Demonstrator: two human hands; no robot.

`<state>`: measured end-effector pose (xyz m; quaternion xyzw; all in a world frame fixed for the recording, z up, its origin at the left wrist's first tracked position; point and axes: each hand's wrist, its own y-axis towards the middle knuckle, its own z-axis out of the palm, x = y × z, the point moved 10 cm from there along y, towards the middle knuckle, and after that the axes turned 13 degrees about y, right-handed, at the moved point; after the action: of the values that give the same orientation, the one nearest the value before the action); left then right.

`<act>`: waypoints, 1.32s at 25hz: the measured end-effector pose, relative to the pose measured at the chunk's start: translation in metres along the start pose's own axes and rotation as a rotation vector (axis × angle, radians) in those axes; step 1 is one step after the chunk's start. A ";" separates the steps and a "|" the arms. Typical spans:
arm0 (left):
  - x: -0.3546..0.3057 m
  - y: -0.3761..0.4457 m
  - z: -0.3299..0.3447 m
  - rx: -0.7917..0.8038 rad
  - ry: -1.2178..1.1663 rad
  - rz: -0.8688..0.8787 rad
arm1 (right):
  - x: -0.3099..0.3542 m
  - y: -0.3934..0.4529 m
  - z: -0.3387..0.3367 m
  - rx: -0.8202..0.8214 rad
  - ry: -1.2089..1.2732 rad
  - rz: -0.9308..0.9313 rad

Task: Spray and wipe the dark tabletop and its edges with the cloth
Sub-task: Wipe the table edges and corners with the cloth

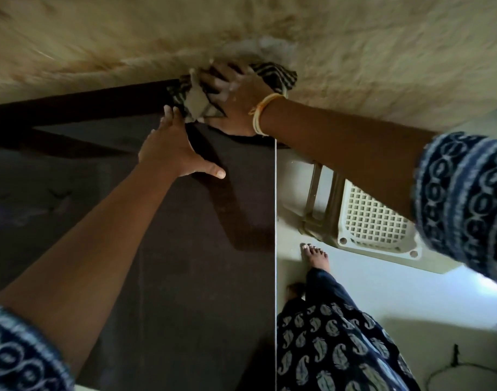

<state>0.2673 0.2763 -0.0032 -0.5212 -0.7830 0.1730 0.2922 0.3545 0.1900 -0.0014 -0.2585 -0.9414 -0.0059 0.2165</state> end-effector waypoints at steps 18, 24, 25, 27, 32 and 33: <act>-0.001 -0.007 -0.005 -0.020 -0.075 -0.036 | -0.081 -0.007 -0.012 -0.314 0.441 0.744; -0.002 -0.009 -0.008 -0.045 -0.078 -0.029 | -0.076 -0.072 0.001 -0.487 0.724 1.030; -0.001 -0.009 -0.007 -0.042 -0.082 -0.031 | -0.066 -0.081 0.005 -0.484 0.758 1.042; 0.000 -0.009 -0.007 -0.036 -0.104 -0.036 | -0.047 -0.101 0.015 -0.459 0.782 1.058; -0.001 -0.016 -0.008 -0.004 -0.057 -0.041 | 0.001 -0.152 0.041 -0.460 0.757 1.100; -0.001 -0.019 -0.009 -0.011 -0.040 -0.042 | 0.007 -0.159 0.045 -0.459 0.765 1.108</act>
<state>0.2598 0.2680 0.0142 -0.5025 -0.8004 0.1730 0.2773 0.2532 0.0612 -0.0237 -0.7181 -0.5042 -0.1836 0.4431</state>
